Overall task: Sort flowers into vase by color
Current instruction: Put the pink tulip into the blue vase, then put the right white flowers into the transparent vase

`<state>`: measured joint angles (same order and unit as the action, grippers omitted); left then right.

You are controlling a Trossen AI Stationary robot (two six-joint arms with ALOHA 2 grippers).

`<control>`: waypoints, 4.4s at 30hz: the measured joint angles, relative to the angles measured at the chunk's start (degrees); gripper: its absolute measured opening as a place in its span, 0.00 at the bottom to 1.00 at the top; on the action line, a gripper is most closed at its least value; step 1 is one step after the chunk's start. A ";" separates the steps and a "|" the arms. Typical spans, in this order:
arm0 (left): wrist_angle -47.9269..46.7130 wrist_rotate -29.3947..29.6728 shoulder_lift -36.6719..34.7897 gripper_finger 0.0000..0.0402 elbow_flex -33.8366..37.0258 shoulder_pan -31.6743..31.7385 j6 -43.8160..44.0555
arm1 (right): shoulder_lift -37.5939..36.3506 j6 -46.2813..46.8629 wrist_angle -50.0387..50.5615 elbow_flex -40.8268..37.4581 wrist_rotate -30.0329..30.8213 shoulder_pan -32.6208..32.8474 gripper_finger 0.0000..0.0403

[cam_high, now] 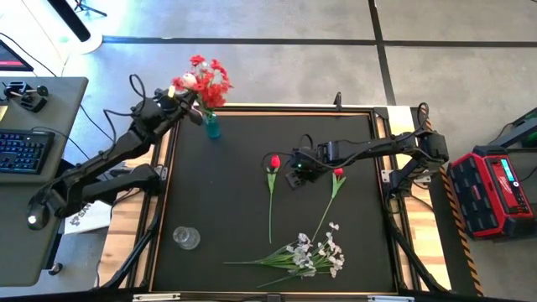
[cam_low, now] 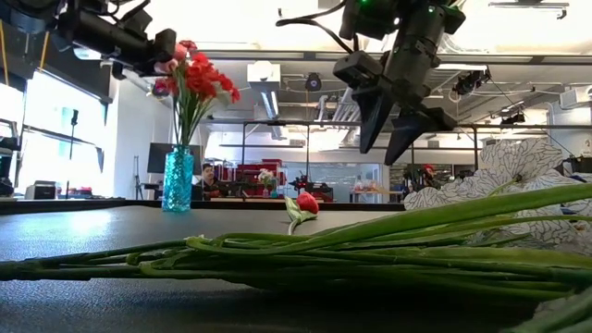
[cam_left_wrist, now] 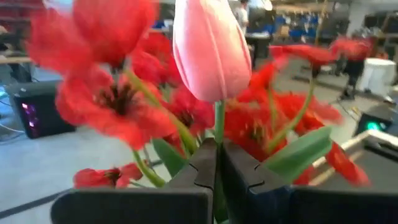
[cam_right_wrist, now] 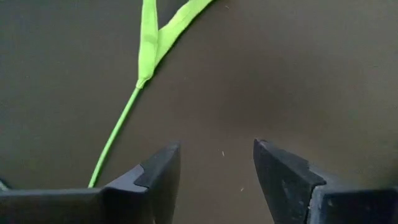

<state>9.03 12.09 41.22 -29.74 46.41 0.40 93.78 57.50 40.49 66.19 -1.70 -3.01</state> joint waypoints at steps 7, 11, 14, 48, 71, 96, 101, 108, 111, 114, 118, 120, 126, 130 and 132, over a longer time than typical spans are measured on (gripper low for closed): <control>-1.78 -1.11 1.26 0.00 0.00 0.00 0.40 | 0.00 -0.95 -2.25 0.00 0.01 -0.41 0.47; -2.16 -2.08 0.68 0.00 0.00 0.00 1.89 | 0.00 -0.97 -2.23 0.00 -0.01 -0.17 0.47; -2.23 -2.27 -0.42 0.00 0.00 0.00 2.21 | 0.00 -0.97 -2.23 0.00 -0.01 0.23 0.47; -23.98 -0.60 -7.96 0.19 -0.99 0.07 1.51 | 0.00 -0.51 -2.29 0.00 -0.12 0.53 0.47; -46.53 -15.71 -10.49 0.19 -3.26 -5.80 14.52 | 2.08 0.81 -16.44 0.02 2.70 -0.20 0.47; -46.47 -17.96 -6.44 0.19 -3.23 -23.72 15.88 | 8.76 23.57 -28.87 0.02 19.72 11.18 0.47; -42.66 -17.63 -6.33 0.19 -3.23 -28.43 19.86 | 8.76 17.54 -29.76 0.02 27.81 11.80 0.47; -32.17 -13.92 -5.60 0.15 -3.23 -35.57 26.32 | 8.76 5.24 -35.29 0.02 22.59 11.52 0.47; -29.73 -10.75 -4.38 0.11 -3.21 -38.92 25.92 | 8.76 -1.52 -37.60 0.02 17.52 12.27 0.47; -26.86 -8.67 -2.48 0.07 -3.21 -42.06 27.65 | 8.74 -3.39 -37.36 0.02 16.17 13.39 0.47; -23.81 -7.33 1.07 0.04 -3.21 -46.29 32.22 | 8.74 1.40 -32.46 0.02 14.42 14.48 0.47; -23.62 -5.33 2.97 0.02 -3.21 -48.56 35.45 | 8.72 3.12 -28.89 0.02 13.14 14.91 0.47; -23.12 -0.96 7.30 0.00 -3.21 -54.72 48.12 | 8.72 5.62 -17.21 0.02 9.57 16.37 0.47; -26.18 -0.86 7.77 0.00 -3.21 -57.25 55.67 | 8.72 0.48 -16.42 0.02 3.60 17.09 0.47; -27.53 -0.78 7.77 0.00 -3.21 -58.59 58.96 | 8.71 -0.97 -17.40 0.02 3.45 17.52 0.47</control>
<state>-18.50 11.31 48.99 -32.95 -12.18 59.36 102.49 56.54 23.09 66.22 1.75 14.50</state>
